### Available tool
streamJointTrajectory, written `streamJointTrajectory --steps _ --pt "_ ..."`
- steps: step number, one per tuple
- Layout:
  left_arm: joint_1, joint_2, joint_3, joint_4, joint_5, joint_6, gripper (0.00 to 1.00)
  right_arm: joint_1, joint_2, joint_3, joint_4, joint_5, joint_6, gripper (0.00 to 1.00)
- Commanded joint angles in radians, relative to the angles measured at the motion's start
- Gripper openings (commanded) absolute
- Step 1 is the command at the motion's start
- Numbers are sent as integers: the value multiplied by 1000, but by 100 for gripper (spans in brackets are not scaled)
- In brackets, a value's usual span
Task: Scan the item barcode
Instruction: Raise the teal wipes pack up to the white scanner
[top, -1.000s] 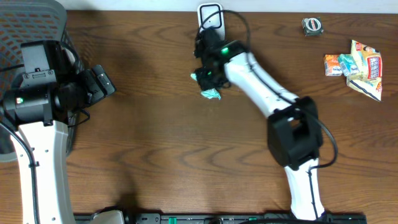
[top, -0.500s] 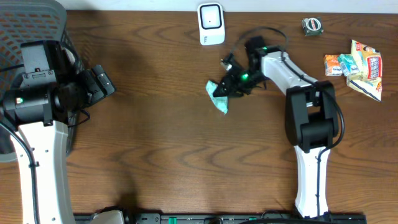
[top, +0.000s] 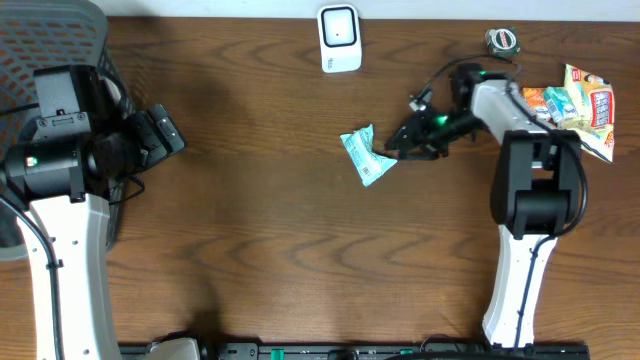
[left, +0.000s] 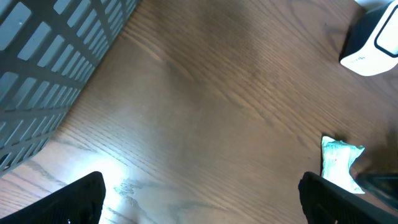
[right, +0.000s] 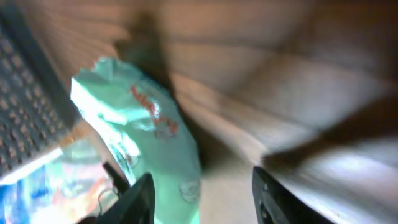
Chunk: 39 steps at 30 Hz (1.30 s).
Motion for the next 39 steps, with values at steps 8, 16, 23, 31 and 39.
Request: streamJointTrajectory --steps 8,16,23,31,39 --pt "4 2 22 -3 6 -2 98 91 -5 206 -167 89 -215 73" --pt "4 2 22 -3 6 -2 98 241 -4 154 -68 290 -143 68" --pt "4 2 22 -3 6 -2 98 270 -4 76 25 323 -76 20" --pt "4 2 22 -3 6 -2 98 255 -39 135 24 159 -50 1" --pt "4 2 22 -3 6 -1 97 199 -277 208 151 -49 -49 1"
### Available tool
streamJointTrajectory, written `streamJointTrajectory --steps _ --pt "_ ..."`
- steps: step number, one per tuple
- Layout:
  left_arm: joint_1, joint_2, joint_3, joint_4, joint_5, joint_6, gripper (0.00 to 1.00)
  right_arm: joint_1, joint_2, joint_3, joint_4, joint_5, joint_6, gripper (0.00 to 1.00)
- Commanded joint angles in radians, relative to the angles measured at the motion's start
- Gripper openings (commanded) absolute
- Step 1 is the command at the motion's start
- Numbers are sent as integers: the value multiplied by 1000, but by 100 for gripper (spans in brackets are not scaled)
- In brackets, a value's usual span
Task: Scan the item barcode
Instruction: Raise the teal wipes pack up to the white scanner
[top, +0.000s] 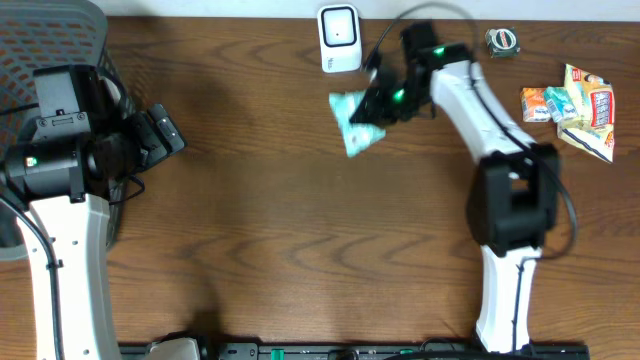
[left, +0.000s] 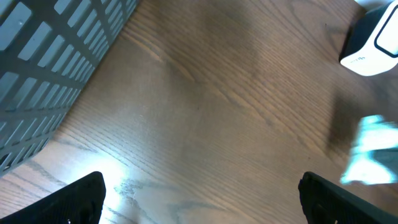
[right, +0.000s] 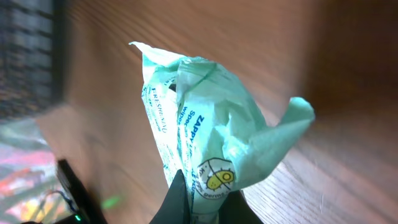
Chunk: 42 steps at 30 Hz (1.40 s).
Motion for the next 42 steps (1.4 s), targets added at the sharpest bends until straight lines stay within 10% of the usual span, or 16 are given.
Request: streamJointTrajectory --steps 1,42 --pt "4 2 22 -3 6 -1 97 -21 -196 47 59 -127 3 1" --pt "4 2 22 -3 6 -2 98 13 -309 46 279 -123 269 1"
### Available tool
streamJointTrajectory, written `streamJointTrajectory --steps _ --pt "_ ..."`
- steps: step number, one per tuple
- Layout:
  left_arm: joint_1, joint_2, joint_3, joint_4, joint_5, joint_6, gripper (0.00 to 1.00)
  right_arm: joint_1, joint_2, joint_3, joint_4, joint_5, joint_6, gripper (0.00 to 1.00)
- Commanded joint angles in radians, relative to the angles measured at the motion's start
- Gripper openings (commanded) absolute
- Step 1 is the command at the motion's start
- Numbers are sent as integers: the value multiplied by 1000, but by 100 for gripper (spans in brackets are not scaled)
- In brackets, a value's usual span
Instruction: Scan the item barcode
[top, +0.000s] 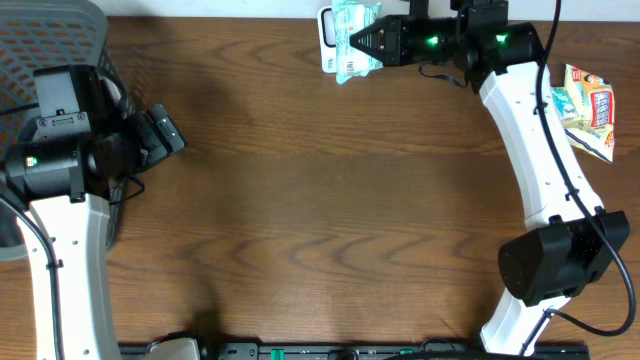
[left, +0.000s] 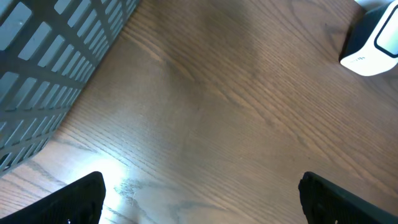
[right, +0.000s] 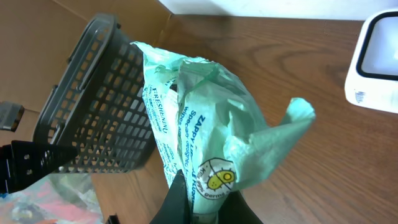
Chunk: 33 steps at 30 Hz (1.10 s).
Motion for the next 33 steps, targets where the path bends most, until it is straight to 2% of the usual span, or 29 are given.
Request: streamJointTrajectory --steps 1,19,25,30,33 --pt "4 2 22 -3 5 -2 98 25 5 -1 3 -17 9 1" --pt "4 2 22 -3 5 -2 98 64 5 -4 -21 111 8 1" --pt "4 2 22 -3 5 -1 98 107 5 -34 -79 434 9 1" --pt "4 2 22 -3 5 -2 98 158 8 -112 -66 595 8 1" --pt "4 2 22 -3 5 -1 98 191 16 -166 -55 784 9 1"
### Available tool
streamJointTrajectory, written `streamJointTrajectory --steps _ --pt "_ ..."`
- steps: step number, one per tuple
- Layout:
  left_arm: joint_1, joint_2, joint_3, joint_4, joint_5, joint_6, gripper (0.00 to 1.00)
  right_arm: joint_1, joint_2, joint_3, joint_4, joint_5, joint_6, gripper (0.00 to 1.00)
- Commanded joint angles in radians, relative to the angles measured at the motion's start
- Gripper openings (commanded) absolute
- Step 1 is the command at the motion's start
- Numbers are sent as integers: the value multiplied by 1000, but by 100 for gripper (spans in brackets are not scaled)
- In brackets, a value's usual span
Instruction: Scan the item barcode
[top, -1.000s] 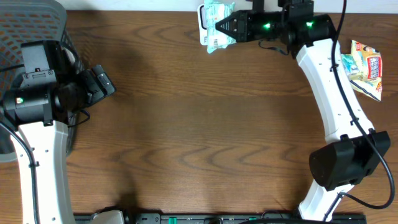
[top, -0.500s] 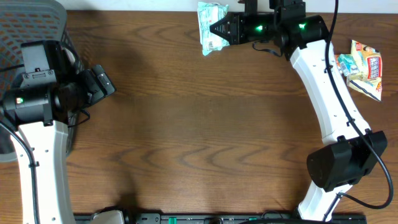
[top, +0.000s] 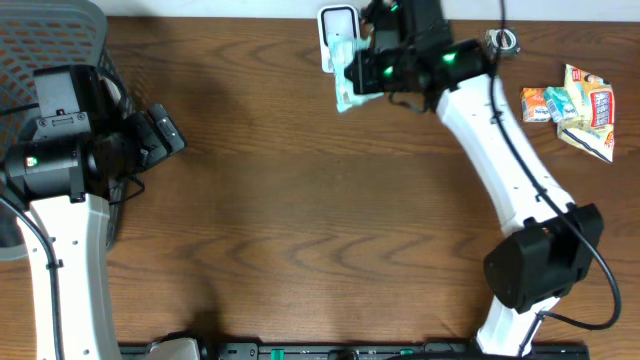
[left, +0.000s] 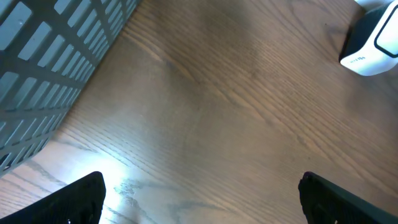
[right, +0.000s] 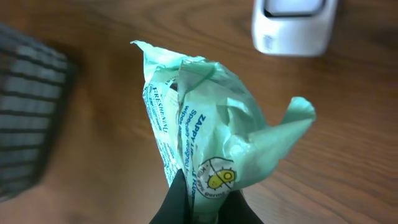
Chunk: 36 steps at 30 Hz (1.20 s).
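Observation:
A mint-green crinkled packet (right: 205, 124) with blue print is pinched between the fingers of my right gripper (right: 202, 202), which is shut on its lower end. From overhead the packet (top: 347, 75) hangs just below the white barcode scanner (top: 336, 22) at the table's back edge. The scanner (right: 294, 22) shows above and to the right of the packet in the right wrist view, and at the upper right (left: 373, 43) in the left wrist view. My left gripper (left: 202, 196) is open over bare wood at the far left, near the basket.
A dark mesh basket (top: 45, 45) stands at the back left corner. Several snack packets (top: 575, 105) lie in a pile at the right edge. A small roll of tape (top: 500, 40) sits at the back right.
My right gripper has come down and slightly left with the green packet, from level with the scanner to just below it. The left arm has not moved.
My right gripper was at the green packet lying on the table right of centre. Then it held the packet raised nearer the scanner, then up beside the scanner at the back edge, and now just below the scanner. The left arm stayed still throughout.

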Motion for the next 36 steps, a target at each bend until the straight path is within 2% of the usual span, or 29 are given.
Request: streamJointTrajectory --steps 1,9,14,20,28,32,36 --pt "4 2 22 -3 5 -1 98 42 24 -57 8 318 5 1" --pt "4 2 22 -3 5 -2 98 106 128 -145 16 927 31 1" --pt "4 2 22 -3 5 -2 98 134 225 -156 15 1155 31 1" --pt "4 2 22 -3 5 -1 98 174 290 -156 7 1139 31 2" --pt "4 2 22 -3 5 -2 98 219 352 -159 -18 1103 31 8" --pt "4 2 22 -3 5 -2 98 237 366 -159 -48 1048 31 29" --pt "4 2 22 -3 5 -1 97 264 352 -153 -63 919 31 33"
